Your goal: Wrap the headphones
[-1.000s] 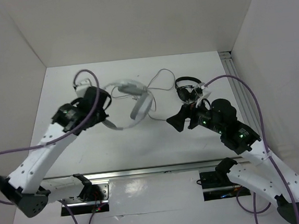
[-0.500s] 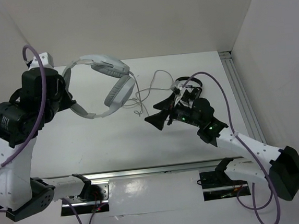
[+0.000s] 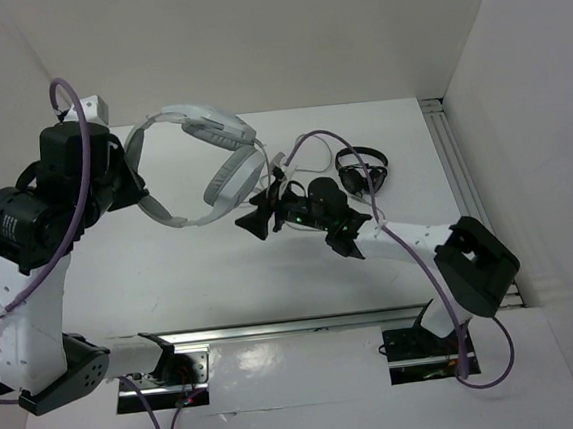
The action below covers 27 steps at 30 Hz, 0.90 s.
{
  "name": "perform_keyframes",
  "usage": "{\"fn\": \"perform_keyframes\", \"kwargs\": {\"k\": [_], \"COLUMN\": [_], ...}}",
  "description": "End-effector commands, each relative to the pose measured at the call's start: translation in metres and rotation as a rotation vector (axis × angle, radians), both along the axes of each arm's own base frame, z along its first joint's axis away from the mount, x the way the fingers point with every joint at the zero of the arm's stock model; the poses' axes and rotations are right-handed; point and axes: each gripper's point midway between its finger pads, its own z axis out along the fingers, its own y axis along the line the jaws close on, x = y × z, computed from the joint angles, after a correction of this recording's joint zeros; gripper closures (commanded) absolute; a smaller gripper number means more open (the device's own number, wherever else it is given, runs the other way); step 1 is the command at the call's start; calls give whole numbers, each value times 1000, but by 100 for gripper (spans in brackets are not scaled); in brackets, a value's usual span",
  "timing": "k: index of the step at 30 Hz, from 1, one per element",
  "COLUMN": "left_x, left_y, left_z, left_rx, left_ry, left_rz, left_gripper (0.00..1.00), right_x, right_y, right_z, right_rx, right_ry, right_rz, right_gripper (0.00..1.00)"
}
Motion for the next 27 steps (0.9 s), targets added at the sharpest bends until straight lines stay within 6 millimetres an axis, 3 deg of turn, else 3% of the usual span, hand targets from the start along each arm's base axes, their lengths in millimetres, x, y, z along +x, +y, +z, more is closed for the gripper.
{"fn": "perform_keyframes", "kwargs": {"k": [1,3,4,5,7,10,11,12,13,14,16,17,18,19,20,21,22,23,24,26,27], "left_x": [2,0,-1,1,0,0,0,4,5,7,14,19,25,29,37,45,51,55,66,77,79], "left_y": [-4,-4,-1,0,2,4,4,5,4,5,9,12,15,21,23,31,37,40,48,55,64], "left_z": [33,40,46,48,54,61,61,59,55,50,47,39,38,35,26,22,19,14,5,-7,-11], "left_rx": [-94,-111,-115,-120,-130,-143,-143,-134,-127,-112,-107,-79,-71,-64,-48,-14,-4,24,66,104,145], "left_ry": [-124,-144,-166,-171,-192,-214,-214,-209,-197,-181,-185,-167,-176,-176,-155,-150,-152,-139,-120,-95,-87], "left_rz": [-1,3,11,27,43,56,56,66,67,79,112,138,164,199,231,279,323,347,397,439,485], "left_gripper": [100,100,100,100,100,100,100,100,100,100,100,100,100,100,100,100,100,100,100,100,100], "right_x": [20,27,30,31,36,44,43,44,47,46,47,45,45,44,34,42,41,23,26,5,4], "right_y": [14,16,20,24,27,28,30,31,31,29,21,14,4,-3,-8,-27,-35,-36,-60,-73,-100], "right_z": [18,8,-6,-3,-23,-25,-28,-27,-27,-16,-19,-5,-18,-20,-3,-27,-28,-19,-37,-36,-43], "right_rx": [69,82,72,93,92,122,121,125,131,146,134,146,121,109,129,51,13,-4,-103,-165,-260], "right_ry": [-84,-56,-31,-38,14,37,38,45,54,37,44,20,53,52,38,83,79,70,97,97,95], "right_rz": [20,10,10,22,27,45,58,59,40,41,-3,-25,-92,-139,-169,-320,-386,-413,-570,-650,-786], "right_gripper": [21,30,35,39,41,51,63,90,100,100,100,100,100,100,100,100,100,100,100,100,100]}}
